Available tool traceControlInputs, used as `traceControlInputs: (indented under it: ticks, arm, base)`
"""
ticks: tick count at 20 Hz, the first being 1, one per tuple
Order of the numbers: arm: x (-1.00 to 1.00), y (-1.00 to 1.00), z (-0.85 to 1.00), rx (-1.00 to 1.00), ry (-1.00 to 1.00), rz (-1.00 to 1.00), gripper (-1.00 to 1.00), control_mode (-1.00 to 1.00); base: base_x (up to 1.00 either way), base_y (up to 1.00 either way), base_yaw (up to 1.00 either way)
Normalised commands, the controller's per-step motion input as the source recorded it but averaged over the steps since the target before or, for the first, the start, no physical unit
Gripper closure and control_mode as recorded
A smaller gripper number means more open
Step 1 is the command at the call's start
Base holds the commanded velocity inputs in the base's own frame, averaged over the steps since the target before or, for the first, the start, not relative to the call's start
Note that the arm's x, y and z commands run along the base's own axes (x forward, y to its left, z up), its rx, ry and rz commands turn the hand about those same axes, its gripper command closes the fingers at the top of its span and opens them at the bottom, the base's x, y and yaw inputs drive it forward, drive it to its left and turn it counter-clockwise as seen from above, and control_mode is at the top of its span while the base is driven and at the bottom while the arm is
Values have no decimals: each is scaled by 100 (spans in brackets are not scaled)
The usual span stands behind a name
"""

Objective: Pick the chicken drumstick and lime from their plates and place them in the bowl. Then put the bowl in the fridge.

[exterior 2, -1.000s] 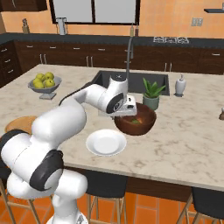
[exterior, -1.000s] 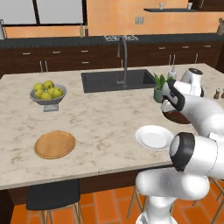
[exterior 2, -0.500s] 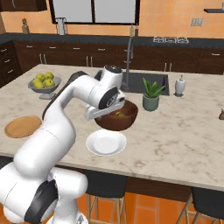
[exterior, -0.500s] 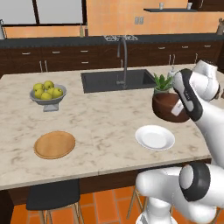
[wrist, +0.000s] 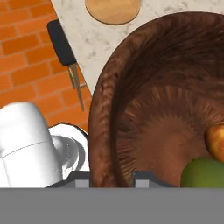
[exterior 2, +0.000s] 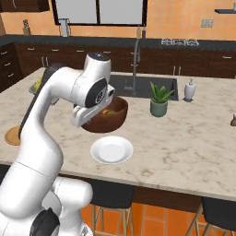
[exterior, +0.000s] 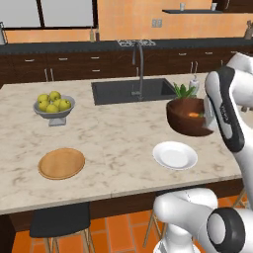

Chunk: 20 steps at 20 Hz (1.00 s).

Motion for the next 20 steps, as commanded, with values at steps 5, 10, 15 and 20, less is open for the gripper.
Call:
traceControlInputs:
  ticks: [5, 10, 15, 20]
  arm:
    - [-66, 9, 51, -8, -11, 5, 100, -100]
    - [-47, 47, 49, -2, -1, 0, 100, -100]
    - [-47, 3, 22, 15, 0, 0, 100, -100]
    - [-13, 4, -26, 3, 0, 0, 100, -100]
  base:
    - [0, 0, 0]
    - [0, 0, 0]
    - [0, 0, 0]
    - [0, 0, 0]
